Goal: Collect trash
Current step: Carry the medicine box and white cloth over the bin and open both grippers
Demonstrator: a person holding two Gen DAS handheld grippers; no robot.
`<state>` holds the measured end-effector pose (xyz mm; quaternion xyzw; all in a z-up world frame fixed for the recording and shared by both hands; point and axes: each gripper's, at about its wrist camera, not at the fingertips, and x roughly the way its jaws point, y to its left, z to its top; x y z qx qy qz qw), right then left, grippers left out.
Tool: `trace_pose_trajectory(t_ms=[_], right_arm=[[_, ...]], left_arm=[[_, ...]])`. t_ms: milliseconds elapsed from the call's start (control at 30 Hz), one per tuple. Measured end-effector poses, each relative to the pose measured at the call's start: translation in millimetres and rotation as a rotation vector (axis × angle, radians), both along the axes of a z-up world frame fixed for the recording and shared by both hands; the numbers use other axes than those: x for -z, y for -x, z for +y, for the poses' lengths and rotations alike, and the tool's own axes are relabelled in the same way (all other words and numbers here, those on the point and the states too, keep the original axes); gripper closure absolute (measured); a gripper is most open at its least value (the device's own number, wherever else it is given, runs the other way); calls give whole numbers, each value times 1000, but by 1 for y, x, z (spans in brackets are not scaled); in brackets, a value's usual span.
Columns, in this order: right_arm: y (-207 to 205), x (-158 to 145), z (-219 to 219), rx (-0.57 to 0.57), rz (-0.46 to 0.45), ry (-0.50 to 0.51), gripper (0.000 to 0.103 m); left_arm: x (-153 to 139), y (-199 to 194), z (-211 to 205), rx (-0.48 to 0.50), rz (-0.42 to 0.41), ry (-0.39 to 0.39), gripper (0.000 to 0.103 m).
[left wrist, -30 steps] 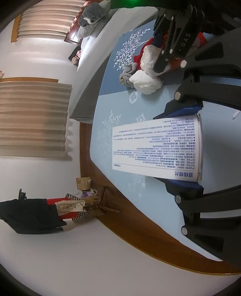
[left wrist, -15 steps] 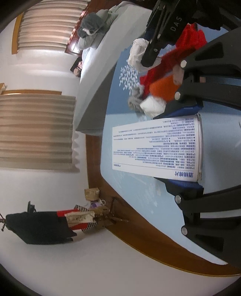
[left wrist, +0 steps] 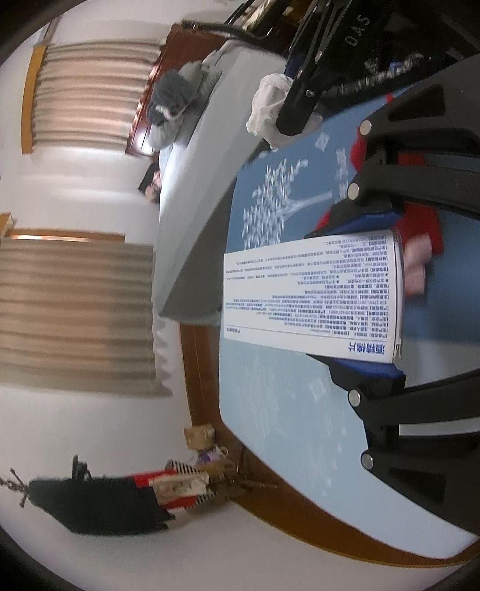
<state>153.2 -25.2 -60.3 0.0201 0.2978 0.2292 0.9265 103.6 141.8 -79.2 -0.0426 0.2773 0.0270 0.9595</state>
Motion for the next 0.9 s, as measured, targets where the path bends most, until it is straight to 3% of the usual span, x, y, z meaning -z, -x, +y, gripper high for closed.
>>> trace_pose_trajectory(t_ms=[900], right_arm=[[61,12,-205,427,3,39,56]], left_arm=[[-10,-19,-189,425,-33,28,49]])
